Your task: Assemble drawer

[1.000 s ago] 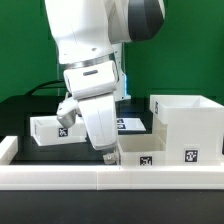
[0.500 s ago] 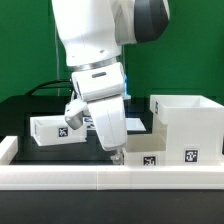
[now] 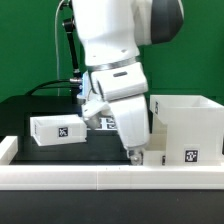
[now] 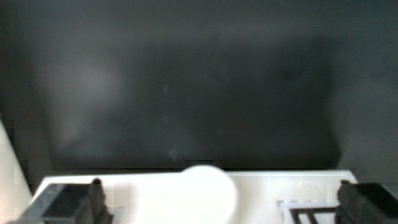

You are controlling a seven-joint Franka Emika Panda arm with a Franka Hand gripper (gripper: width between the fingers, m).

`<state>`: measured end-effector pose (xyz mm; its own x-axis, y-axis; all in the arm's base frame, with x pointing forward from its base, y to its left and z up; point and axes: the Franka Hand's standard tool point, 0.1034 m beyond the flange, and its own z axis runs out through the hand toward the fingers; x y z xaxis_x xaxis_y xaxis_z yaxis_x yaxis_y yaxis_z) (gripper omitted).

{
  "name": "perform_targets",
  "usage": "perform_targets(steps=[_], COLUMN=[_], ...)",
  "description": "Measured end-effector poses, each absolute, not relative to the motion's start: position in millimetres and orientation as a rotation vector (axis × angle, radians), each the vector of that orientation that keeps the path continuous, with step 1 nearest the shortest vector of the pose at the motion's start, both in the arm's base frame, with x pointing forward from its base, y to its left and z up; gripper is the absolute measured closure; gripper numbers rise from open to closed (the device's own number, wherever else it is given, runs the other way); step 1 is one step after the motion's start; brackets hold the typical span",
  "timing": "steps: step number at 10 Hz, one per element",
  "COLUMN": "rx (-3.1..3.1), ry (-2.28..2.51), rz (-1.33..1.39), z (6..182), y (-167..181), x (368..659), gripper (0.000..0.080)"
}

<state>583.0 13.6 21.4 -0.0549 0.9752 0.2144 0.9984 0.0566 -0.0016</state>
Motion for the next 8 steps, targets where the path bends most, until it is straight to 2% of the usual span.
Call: perform_targets(steps=[4,8], rx=[-2.063,-2.065], ry=[-2.177,-2.158], rz=[-0.232,-0.229], z=[19.6,18.5], y=[17,34], x=[584,583], gripper=[0.0151,0.0151])
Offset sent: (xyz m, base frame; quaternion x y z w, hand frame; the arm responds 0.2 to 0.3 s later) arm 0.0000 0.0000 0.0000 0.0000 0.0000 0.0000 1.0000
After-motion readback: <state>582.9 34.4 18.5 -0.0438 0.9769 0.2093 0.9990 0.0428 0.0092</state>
